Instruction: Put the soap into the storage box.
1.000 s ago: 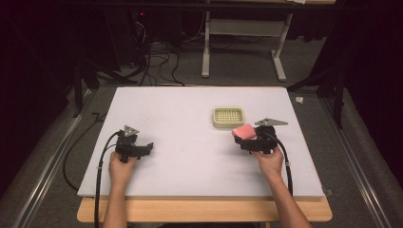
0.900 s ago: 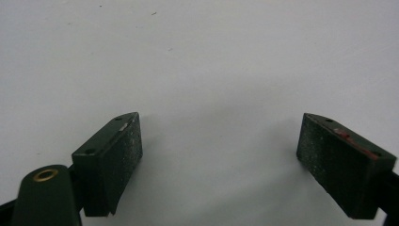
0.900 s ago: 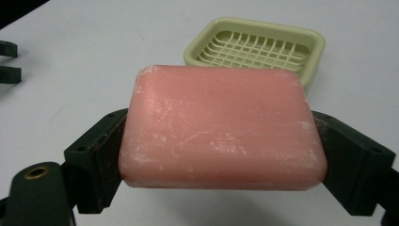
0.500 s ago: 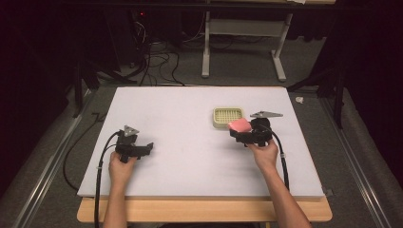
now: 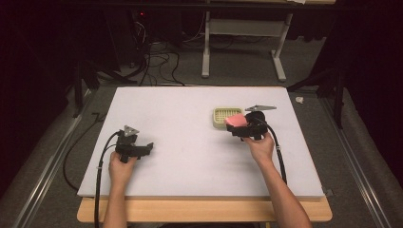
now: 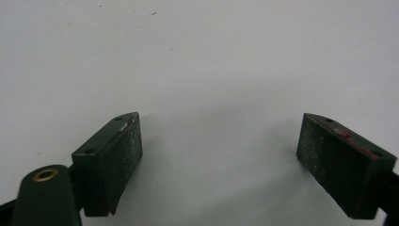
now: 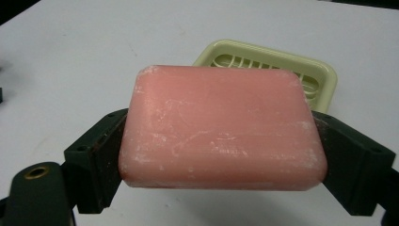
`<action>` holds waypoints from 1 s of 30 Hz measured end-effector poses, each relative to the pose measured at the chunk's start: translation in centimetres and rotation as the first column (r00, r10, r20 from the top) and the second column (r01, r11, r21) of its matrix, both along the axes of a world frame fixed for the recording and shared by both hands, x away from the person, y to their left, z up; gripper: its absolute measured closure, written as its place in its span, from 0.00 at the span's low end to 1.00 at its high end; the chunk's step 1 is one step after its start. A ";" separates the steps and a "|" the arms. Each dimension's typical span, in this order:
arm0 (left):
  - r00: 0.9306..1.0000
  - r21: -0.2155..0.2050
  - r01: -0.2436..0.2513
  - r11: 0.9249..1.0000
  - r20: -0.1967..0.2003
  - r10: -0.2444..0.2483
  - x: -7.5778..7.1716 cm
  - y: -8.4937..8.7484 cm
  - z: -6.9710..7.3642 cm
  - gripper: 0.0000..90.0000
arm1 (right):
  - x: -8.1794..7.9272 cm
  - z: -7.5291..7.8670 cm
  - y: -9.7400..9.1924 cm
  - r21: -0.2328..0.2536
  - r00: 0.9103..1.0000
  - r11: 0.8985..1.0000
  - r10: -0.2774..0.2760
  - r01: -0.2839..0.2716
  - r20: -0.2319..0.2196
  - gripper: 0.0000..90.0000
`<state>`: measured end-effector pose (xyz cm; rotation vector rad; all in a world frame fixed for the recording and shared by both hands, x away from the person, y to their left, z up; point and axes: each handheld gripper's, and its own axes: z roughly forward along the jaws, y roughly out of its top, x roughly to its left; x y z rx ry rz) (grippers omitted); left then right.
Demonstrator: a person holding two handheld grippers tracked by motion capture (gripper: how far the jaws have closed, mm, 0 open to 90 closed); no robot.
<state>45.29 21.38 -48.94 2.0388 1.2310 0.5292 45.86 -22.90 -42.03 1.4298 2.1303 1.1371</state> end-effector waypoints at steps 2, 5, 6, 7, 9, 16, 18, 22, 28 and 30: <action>1.000 0.000 0.000 1.000 0.000 0.000 0.0 0.0 0.0 0.17 | 0.2 -0.1 0.0 -0.004 1.000 1.000 -0.005 0.005 -0.008 0.15; 1.000 0.000 0.000 1.000 0.000 0.000 0.0 0.0 0.0 0.17 | 0.5 0.0 -0.1 -0.004 1.000 1.000 -0.010 0.010 -0.009 0.15; 1.000 0.000 0.000 1.000 0.000 0.000 0.0 0.0 0.0 0.17 | 0.6 0.0 -0.1 -0.005 1.000 1.000 -0.012 0.012 -0.013 0.15; 1.000 0.000 0.000 1.000 0.000 0.000 0.0 0.0 0.0 0.17 | 0.7 0.1 -0.1 -0.008 1.000 1.000 -0.014 0.014 -0.015 0.15; 1.000 0.000 0.000 1.000 0.000 0.000 0.0 0.0 0.0 0.17 | 0.9 0.2 -0.1 -0.013 1.000 1.000 -0.017 0.017 -0.014 0.15; 1.000 0.000 0.000 1.000 0.000 0.000 0.0 0.0 0.0 0.17 | 1.8 0.2 0.1 -0.026 0.999 0.999 -0.025 0.024 -0.025 0.15; 1.000 0.000 0.000 1.000 0.000 0.000 0.0 0.0 0.0 0.17 | 2.0 0.1 0.2 -0.026 0.999 0.999 -0.031 0.030 -0.030 0.15; 1.000 0.000 0.000 1.000 0.000 0.000 0.0 0.0 0.0 0.17 | 2.7 -0.3 0.5 -0.036 0.998 0.998 -0.043 0.041 -0.041 0.15; 1.000 0.000 0.000 1.000 0.000 0.000 0.0 0.0 0.0 0.17 | 3.6 -0.9 1.0 -0.053 0.996 0.997 -0.067 0.063 -0.062 0.15; 1.000 0.000 0.000 1.000 0.000 0.000 0.0 0.0 0.0 0.17 | 3.8 -1.1 1.2 -0.065 0.995 0.996 -0.072 0.067 -0.069 0.15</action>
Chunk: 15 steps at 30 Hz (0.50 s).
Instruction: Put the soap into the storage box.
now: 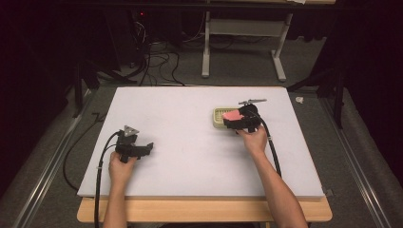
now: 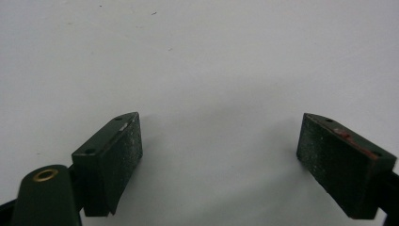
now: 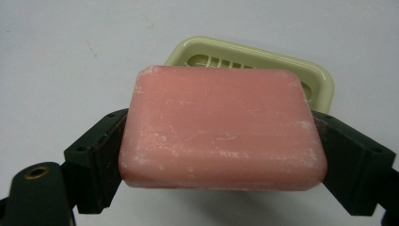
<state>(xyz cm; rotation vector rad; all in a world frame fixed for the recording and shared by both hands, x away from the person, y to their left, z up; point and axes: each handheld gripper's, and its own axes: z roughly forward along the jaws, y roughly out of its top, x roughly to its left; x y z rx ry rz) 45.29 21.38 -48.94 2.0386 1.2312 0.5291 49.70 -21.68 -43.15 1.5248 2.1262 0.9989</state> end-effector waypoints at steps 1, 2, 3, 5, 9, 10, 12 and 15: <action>1.000 0.000 0.000 1.000 0.000 0.000 0.0 0.0 0.0 0.17 | 0.1 -0.1 0.1 -0.002 1.000 1.000 -0.008 0.008 -0.007 0.15; 1.000 0.001 0.000 1.000 0.000 0.000 0.0 0.0 0.0 0.17 | 0.2 -0.2 0.2 -0.006 1.000 1.000 -0.010 0.010 -0.011 0.15; 1.000 0.001 0.000 1.000 0.000 0.000 0.0 0.0 0.0 0.17 | 0.2 -0.2 0.2 -0.006 1.000 1.000 -0.010 0.010 -0.011 0.15; 1.000 0.000 0.000 1.000 0.000 0.000 0.0 0.0 0.0 0.17 | 0.6 -0.4 0.5 -0.016 1.000 1.000 -0.018 0.018 -0.020 0.15; 1.000 0.000 0.000 1.000 0.000 0.000 0.0 0.0 0.0 0.17 | 1.1 -0.5 0.8 -0.023 0.999 0.999 -0.027 0.026 -0.026 0.15; 1.000 0.000 0.000 1.000 0.000 0.000 0.0 0.0 0.0 0.17 | 1.2 -0.5 0.9 -0.023 0.999 0.999 -0.028 0.027 -0.031 0.15; 1.000 0.000 0.000 1.000 0.000 0.000 0.0 0.0 0.0 0.17 | 1.4 -0.6 1.0 -0.018 0.999 0.999 -0.032 0.032 -0.030 0.15; 1.000 0.000 0.000 1.000 0.000 0.000 0.0 0.0 0.0 0.17 | 1.7 -0.8 1.1 -0.022 0.998 0.999 -0.042 0.041 -0.045 0.15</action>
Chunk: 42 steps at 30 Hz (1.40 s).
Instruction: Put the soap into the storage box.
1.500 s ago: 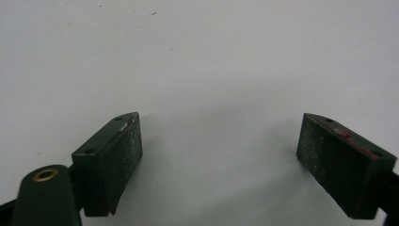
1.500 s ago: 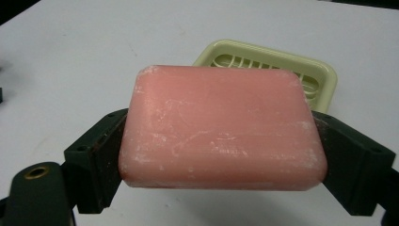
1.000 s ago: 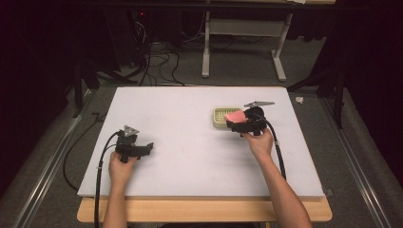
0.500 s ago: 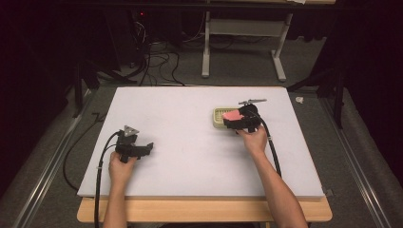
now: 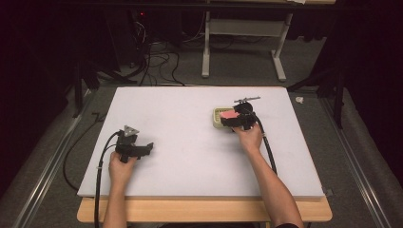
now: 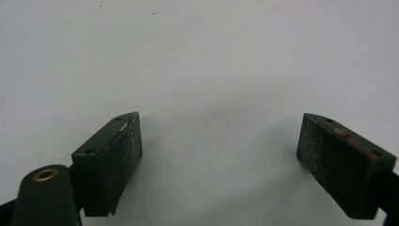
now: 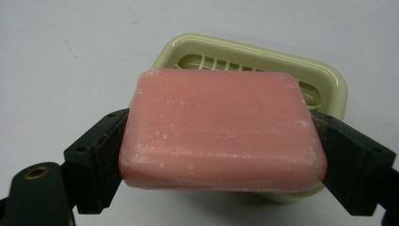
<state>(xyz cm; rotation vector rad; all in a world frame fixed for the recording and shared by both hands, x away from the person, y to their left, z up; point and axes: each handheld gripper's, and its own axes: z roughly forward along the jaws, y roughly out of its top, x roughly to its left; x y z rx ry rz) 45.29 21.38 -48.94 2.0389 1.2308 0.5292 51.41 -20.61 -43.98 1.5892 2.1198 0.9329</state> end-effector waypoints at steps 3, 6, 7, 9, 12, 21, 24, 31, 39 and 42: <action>1.000 0.000 0.000 1.000 0.000 0.000 0.0 0.0 0.0 0.17 | 0.3 -0.2 0.1 -0.006 1.000 1.000 -0.010 0.010 -0.010 0.15; 1.000 0.000 0.000 1.000 0.000 0.000 0.0 0.0 0.0 0.17 | 0.4 -0.3 0.1 -0.006 1.000 1.000 -0.013 0.013 -0.013 0.15; 1.000 0.000 0.000 1.000 0.000 0.000 0.0 0.0 0.0 0.17 | 0.5 -0.2 0.2 0.000 1.000 1.000 -0.018 0.018 -0.009 0.15; 1.000 0.000 0.000 1.000 0.000 0.000 0.0 0.0 0.0 0.17 | 0.6 -0.2 0.3 -0.001 1.000 1.000 -0.017 0.017 -0.007 0.15; 1.000 0.000 0.000 1.000 0.000 0.000 0.0 0.0 0.0 0.17 | 0.7 -0.1 0.4 -0.002 1.000 1.000 -0.021 0.021 -0.010 0.15; 1.000 0.000 0.000 1.000 0.000 0.000 0.0 0.0 0.0 0.17 | 0.9 0.1 0.8 -0.015 1.000 0.999 -0.031 0.030 -0.005 0.15; 1.000 0.000 0.000 1.000 0.000 0.000 0.0 0.0 0.0 0.17 | 0.9 0.1 0.8 -0.018 0.999 0.999 -0.033 0.033 -0.005 0.15; 1.000 0.000 0.000 1.000 0.000 0.000 0.0 0.0 0.0 0.17 | 1.0 -0.1 0.8 -0.027 0.999 0.999 -0.036 0.036 -0.021 0.14; 1.000 0.000 0.000 1.000 0.001 0.000 0.0 0.0 0.0 0.17 | 0.8 0.2 0.6 -0.017 0.999 0.999 -0.031 0.031 -0.006 0.14; 1.000 0.001 0.000 1.000 0.001 0.000 0.0 0.0 0.0 0.17 | 0.6 0.5 0.6 -0.012 1.000 1.000 -0.027 0.027 0.005 0.14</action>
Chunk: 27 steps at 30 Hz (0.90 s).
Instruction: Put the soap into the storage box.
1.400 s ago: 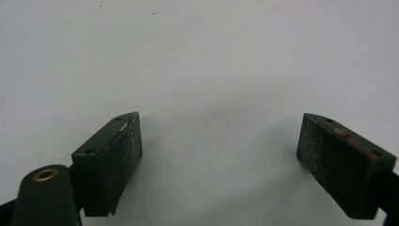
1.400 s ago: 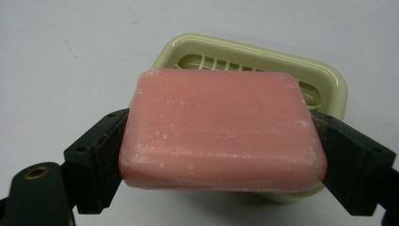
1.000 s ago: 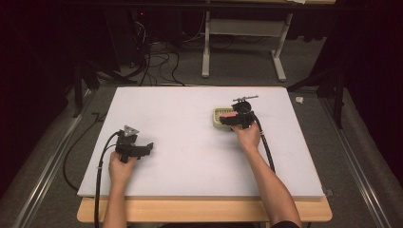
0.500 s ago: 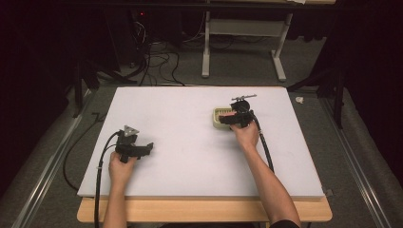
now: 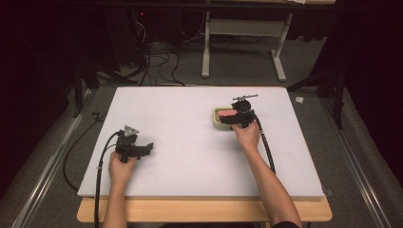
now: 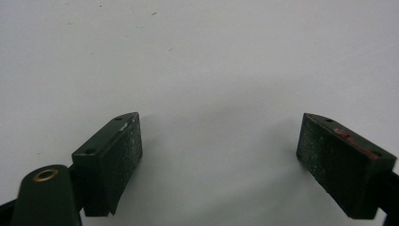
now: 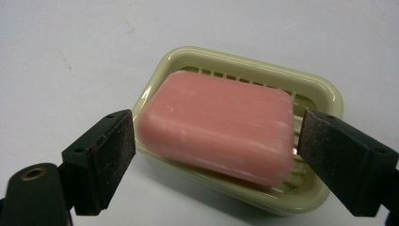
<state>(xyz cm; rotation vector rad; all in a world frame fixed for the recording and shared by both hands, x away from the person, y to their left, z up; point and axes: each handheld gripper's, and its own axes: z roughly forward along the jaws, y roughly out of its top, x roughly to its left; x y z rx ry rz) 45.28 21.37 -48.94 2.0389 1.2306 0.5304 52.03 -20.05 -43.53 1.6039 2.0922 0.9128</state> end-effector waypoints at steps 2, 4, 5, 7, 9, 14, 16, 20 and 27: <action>1.000 0.000 0.000 1.000 0.000 0.000 0.0 0.0 0.0 0.17 | -0.1 0.1 -0.1 0.001 1.000 1.000 0.001 -0.001 0.001 0.14; 1.000 0.000 0.000 1.000 0.000 0.000 0.0 0.0 0.0 0.17 | -0.1 0.1 -0.3 0.005 1.000 1.000 0.002 -0.002 0.001 0.14; 1.000 0.000 0.000 1.000 0.000 0.000 0.0 0.0 0.0 0.17 | -0.1 0.1 -0.4 0.005 1.000 1.000 0.000 0.000 0.001 0.14; 1.000 0.000 0.000 1.000 0.000 0.000 0.0 0.0 0.0 0.17 | -0.3 0.3 -0.6 0.003 1.000 1.000 0.002 -0.002 0.002 0.14; 1.000 0.000 0.000 1.000 0.000 0.000 0.0 0.0 0.0 0.17 | -0.6 0.4 -0.8 0.007 1.000 1.000 0.001 -0.001 0.017 0.15; 1.000 0.000 0.000 1.000 0.000 0.000 0.0 0.0 0.0 0.17 | -1.2 0.6 -1.3 0.014 0.999 1.000 0.005 -0.005 0.040 0.15; 1.000 0.000 0.000 1.000 0.000 0.000 0.0 0.0 0.0 0.17 | -1.6 0.8 -1.7 0.016 0.998 1.000 0.005 -0.006 0.055 0.16; 1.000 0.000 0.000 1.000 0.000 0.000 0.0 0.0 0.0 0.17 | -2.2 1.2 -1.8 -0.010 0.998 1.000 0.027 -0.027 0.058 0.17; 1.000 0.000 0.000 1.000 0.000 0.000 0.0 0.0 0.0 0.17 | -3.1 2.1 -1.8 -0.039 0.994 0.998 0.054 -0.050 0.091 0.18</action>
